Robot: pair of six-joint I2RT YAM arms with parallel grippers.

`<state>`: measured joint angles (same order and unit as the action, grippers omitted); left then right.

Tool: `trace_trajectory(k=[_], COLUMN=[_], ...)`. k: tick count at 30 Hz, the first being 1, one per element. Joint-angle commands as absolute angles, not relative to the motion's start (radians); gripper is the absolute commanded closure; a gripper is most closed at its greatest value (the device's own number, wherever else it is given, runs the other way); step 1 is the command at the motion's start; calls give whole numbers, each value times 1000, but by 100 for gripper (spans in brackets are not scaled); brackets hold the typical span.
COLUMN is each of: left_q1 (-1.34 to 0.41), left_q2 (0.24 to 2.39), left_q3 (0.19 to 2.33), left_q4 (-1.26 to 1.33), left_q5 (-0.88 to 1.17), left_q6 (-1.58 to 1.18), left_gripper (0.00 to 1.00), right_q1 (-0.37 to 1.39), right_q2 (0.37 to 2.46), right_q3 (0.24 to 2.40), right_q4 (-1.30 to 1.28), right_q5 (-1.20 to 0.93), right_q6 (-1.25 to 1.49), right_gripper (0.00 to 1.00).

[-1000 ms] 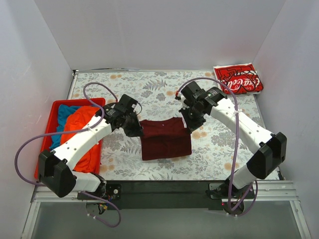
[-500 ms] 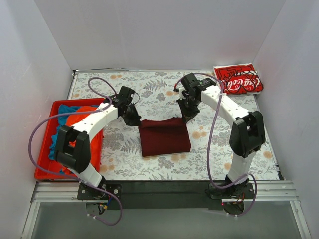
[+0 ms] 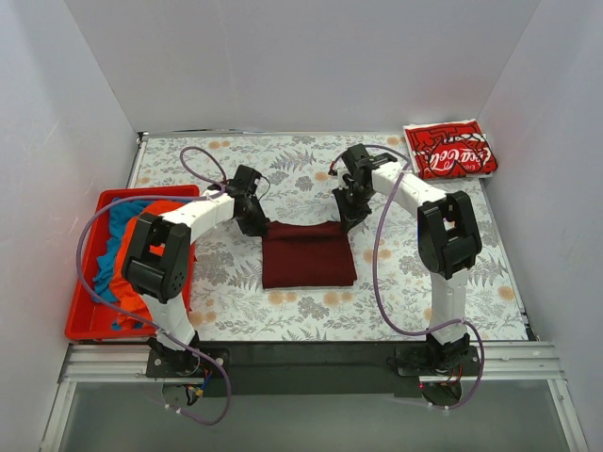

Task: Fold and stack the t-shirts
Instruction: Fold the tshirt

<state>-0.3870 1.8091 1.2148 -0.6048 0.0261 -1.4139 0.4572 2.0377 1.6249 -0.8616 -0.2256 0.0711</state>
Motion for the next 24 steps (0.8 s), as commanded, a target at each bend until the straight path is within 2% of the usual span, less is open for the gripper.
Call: trace_trajectory(k=[1,3,6,7,8,10,13,16,18,21,24], left_q1=[-376,-374,-377,-379,-382,-391,-405,-429,-448,-454,-454], left_q2=[1795,1772,1712,1692,1675,1606,1501,1421,1359,1342,1397], left_q3=[1241,1241,1229,1221,1213,1184,1146,1077,999,904,876], left_q4=[-569,-563,-546,-537,-528,-523,-528,-506,-422,-269,-154], left_q5=[-52,-61,-60,-57,-58,-67,-81,-54,-3,126,126], left_q6=[-1397,-1397,-1404,-1405,-1405,-1404,-1402,-1404,-1384,-1387,-1404], left_gripper=[92,87,68,58,51,45,44,44,49,53,56], right_q1=[448,448,448,448,449,446,437,434,433,434,430], right_q2=[2007,1979,1870,1844,1815,1720,1622,1549,1526,1549,1613], right_q3=[1620,1608,1550,1524,1496,1393,1275,1150,1092,1006,977], right_q4=[-804,-776,-691,-668,-610,-546,-436,-304,-209,-17,158], right_q5=[-224,-206,-163,-149,-137,-127,-190,-393,-506,-681,-748], right_q6=[63,78,115,124,139,172,186,195,224,297,369], right_gripper=[83,76,69,66,63,56,52,51,51,50,50])
